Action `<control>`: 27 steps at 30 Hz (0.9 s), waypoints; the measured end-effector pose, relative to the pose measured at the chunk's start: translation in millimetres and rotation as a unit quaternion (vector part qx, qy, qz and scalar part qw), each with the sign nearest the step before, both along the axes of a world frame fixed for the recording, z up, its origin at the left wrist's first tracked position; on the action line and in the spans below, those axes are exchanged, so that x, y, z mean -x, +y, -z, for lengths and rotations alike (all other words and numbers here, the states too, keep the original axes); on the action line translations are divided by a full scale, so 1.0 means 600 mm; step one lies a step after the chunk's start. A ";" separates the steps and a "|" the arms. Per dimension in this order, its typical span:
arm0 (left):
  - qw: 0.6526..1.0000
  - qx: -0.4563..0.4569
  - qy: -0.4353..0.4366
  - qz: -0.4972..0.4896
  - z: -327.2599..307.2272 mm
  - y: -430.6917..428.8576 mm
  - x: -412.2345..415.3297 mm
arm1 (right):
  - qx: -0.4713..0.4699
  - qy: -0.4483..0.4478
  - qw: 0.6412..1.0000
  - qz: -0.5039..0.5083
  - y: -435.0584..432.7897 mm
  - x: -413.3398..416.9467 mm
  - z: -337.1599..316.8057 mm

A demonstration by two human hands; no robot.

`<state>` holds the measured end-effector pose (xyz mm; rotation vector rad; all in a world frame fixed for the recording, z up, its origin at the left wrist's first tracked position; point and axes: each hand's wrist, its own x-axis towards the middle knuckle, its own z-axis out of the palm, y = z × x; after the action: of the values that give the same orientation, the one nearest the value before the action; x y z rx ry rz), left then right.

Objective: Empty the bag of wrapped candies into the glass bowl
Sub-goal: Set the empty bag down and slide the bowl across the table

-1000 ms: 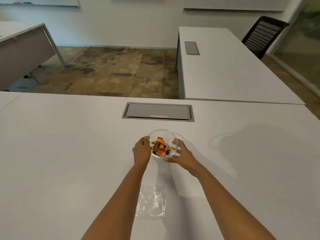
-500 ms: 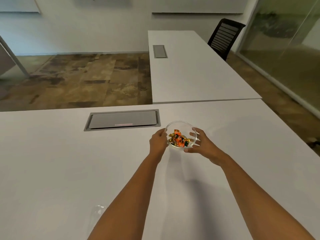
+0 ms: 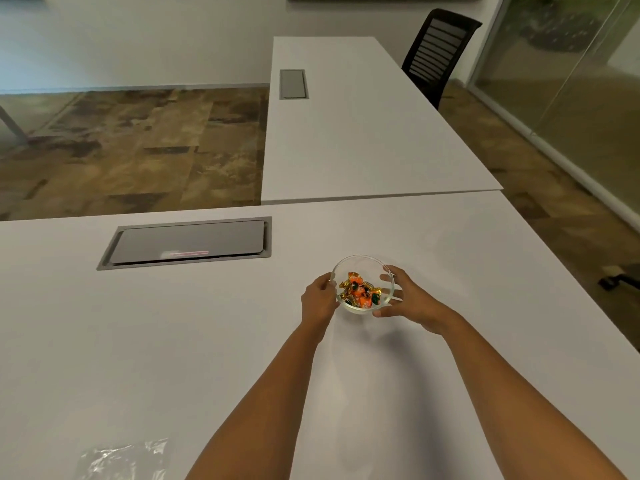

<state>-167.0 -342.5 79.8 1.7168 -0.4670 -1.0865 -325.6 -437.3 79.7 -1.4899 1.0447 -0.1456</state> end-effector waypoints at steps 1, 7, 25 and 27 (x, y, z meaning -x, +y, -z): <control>1.000 -0.002 0.001 -0.003 0.007 -0.009 0.006 | -0.005 0.004 1.000 -0.003 -0.011 0.005 0.006; 1.000 -0.018 0.000 -0.007 0.027 -0.030 0.016 | -0.018 0.017 1.000 -0.016 -0.039 0.010 0.028; 0.999 -0.015 -0.016 -0.046 0.049 -0.043 -0.011 | -0.036 0.006 0.999 -0.031 -0.062 -0.028 0.056; 0.999 -0.015 -0.019 -0.047 0.049 -0.043 -0.012 | -0.037 0.009 0.999 -0.036 -0.063 -0.029 0.055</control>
<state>-159.8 -368.3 50.1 1.7702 -0.3922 -1.0004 -308.3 -475.1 46.9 -1.4615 0.9996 -0.0422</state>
